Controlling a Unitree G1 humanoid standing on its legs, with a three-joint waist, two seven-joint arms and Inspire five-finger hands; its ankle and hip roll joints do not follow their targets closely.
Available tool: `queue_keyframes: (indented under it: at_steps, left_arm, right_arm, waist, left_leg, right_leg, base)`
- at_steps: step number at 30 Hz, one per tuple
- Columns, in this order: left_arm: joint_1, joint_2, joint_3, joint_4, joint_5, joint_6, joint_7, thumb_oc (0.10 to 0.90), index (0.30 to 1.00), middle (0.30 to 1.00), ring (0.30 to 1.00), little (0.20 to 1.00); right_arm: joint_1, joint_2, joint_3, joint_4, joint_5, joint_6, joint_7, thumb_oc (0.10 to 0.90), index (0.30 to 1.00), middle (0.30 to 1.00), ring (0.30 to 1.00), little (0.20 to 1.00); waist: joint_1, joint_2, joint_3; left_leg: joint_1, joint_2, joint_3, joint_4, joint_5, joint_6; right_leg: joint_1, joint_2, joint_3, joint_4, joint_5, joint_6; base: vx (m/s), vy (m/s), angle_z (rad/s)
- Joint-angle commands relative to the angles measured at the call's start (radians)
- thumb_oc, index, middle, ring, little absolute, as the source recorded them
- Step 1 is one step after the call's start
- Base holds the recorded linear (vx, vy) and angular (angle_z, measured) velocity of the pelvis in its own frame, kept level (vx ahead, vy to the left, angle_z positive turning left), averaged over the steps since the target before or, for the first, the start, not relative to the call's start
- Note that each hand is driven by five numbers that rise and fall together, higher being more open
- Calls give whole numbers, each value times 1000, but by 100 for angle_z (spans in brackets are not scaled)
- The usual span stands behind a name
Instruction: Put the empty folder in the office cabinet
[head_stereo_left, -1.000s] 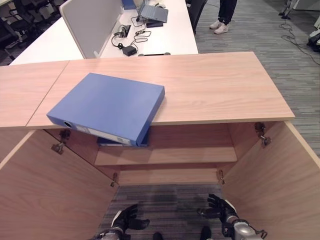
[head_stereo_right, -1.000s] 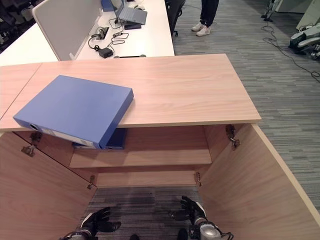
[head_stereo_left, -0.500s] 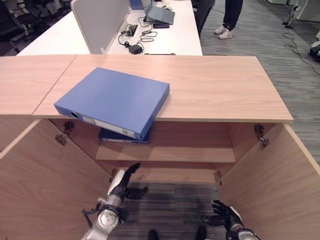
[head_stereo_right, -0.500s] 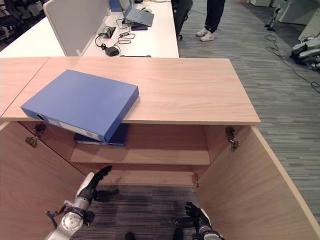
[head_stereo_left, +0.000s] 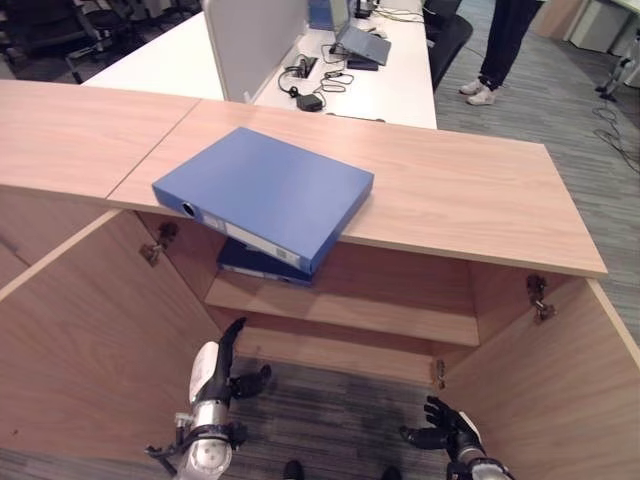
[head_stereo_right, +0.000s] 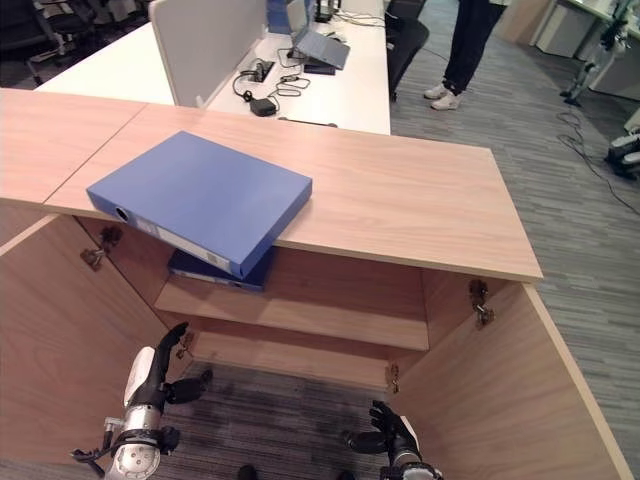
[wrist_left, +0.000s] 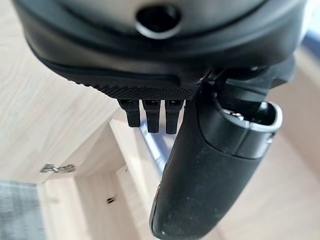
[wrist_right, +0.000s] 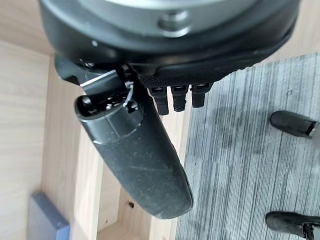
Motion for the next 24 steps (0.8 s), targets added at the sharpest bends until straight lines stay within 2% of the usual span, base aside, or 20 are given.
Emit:
queue_keyframes:
  at_steps: [1,8,14,24]
  left_arm:
    - [-106,34,52,-126,15,-71,88,800,900,900,900,900]
    - [-121,76,83,-208,116,-65,155,800,900,900,900,900]
    - [-138,149,117,-264,276,-50,260,800,900,900,900,900]
    - [-129,182,163,-374,370,-49,349,800,900,900,900,900]
  right_arm:
    - [-72,-29,15,-41,1,-53,-14,800,900,900,900,900]
    - [-69,-29,26,-24,-12,-53,-20,800,900,900,900,900]
    - [-53,-24,28,2,-8,-61,-8,800,900,900,900,900]
    - [-43,-13,31,39,-16,-62,-5,800,900,900,900,900]
  waist:
    - [12,13,0]
    - [21,19,-4]
    - [20,31,-8]
    - [17,50,-8]
  left_leg:
    - [14,80,39,9,-10,-92]
    - [19,87,33,7,-6,-103]
    - [24,88,29,6,-7,-110]
    - [45,92,36,3,-9,-114]
  right_leg:
    - [92,-37,-46,32,-144,83]
    - [106,-28,-57,13,-142,82]
    - [114,-29,-56,7,-144,84]
    - [125,-30,-50,3,-143,87]
  base:
    - [-10,-33,12]
    - [-9,-22,3]
    - [-1,-11,3]
    - [-1,-4,1]
